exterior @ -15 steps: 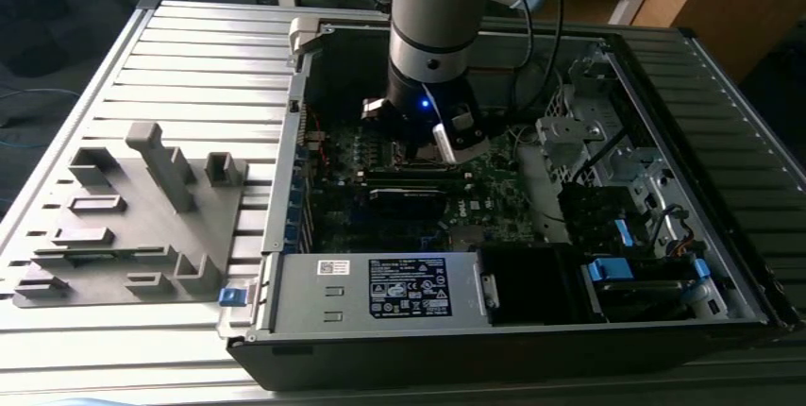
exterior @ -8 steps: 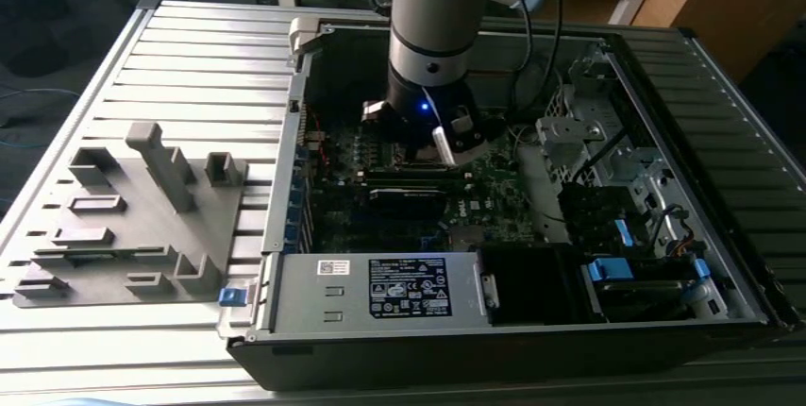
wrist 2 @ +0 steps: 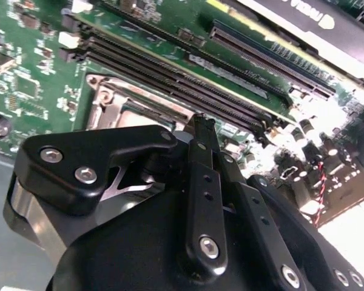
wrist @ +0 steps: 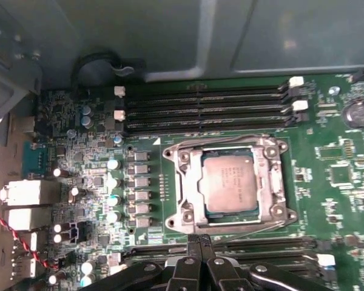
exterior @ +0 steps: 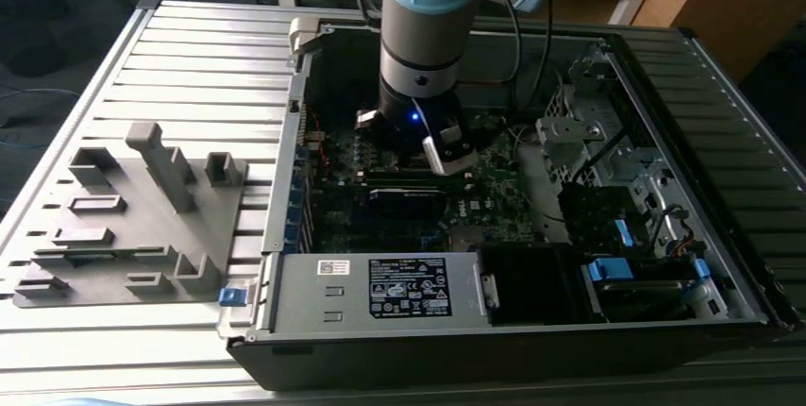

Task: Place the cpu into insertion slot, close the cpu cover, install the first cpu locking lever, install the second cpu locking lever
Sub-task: 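Install the second cpu locking lever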

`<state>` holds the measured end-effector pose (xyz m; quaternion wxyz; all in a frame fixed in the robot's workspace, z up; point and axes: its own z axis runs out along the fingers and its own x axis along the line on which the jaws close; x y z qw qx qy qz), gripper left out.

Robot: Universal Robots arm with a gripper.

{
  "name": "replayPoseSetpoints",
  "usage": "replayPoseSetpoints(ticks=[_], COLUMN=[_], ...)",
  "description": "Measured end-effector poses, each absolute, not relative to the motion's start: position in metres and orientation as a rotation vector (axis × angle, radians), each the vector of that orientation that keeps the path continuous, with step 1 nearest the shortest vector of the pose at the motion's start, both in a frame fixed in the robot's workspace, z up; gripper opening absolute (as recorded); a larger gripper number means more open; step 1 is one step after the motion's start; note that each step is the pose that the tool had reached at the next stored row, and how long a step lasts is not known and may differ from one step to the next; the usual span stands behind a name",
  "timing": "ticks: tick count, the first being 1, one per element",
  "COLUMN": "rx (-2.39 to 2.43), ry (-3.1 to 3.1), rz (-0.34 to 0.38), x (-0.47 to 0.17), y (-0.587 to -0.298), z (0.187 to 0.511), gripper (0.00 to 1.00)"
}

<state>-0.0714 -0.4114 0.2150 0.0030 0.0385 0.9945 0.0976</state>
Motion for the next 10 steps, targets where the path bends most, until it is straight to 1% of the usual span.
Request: replayPoseSetpoints(ticks=[4,10], rx=[0.121,0.12], ry=[3.118,3.118], rz=[0.305,0.305], x=[-0.0753,-0.0754], y=[-0.4114,-0.4114], z=[0.2088,0.2079], gripper=[0.11,0.11])
